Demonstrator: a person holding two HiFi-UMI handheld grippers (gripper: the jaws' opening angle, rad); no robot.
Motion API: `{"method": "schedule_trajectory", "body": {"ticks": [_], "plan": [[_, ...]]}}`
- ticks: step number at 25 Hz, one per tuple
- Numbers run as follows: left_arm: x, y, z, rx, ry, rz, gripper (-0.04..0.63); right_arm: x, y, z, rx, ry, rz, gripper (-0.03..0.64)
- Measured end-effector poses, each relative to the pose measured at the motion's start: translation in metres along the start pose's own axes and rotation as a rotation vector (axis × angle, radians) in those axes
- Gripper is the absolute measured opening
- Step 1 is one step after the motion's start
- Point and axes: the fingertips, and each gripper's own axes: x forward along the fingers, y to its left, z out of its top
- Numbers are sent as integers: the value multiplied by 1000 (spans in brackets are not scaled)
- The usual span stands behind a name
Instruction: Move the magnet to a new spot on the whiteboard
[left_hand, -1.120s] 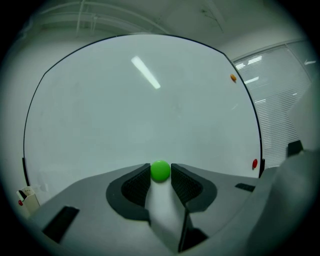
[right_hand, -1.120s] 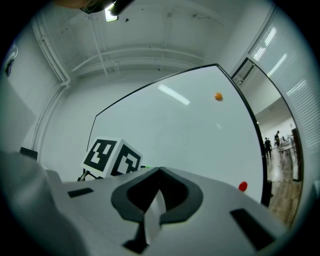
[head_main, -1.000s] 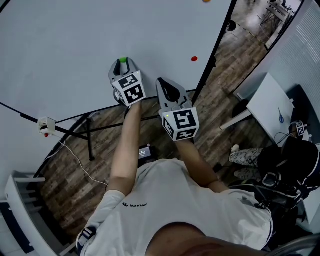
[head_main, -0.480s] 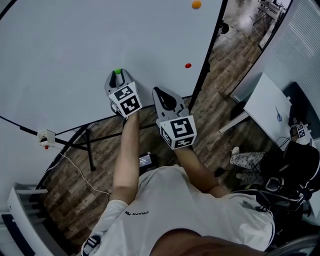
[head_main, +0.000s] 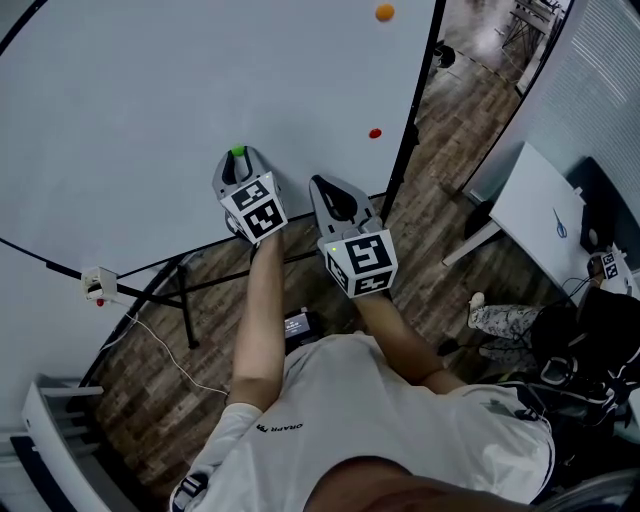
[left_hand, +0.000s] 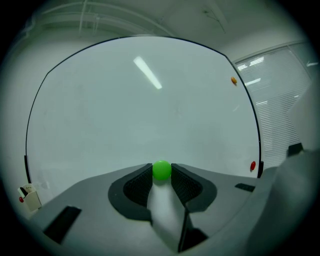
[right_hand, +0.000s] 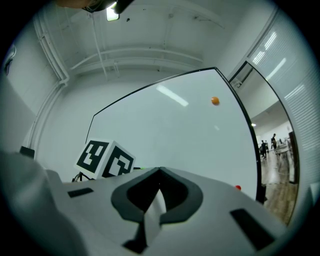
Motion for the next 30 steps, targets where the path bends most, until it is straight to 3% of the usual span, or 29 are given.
{"method": "schedule_trajectory", "body": {"ticks": [30], "plan": [[-61,-5,27,-9,-95,-80,118,-7,5,2,6,-12,-16,14]]}}
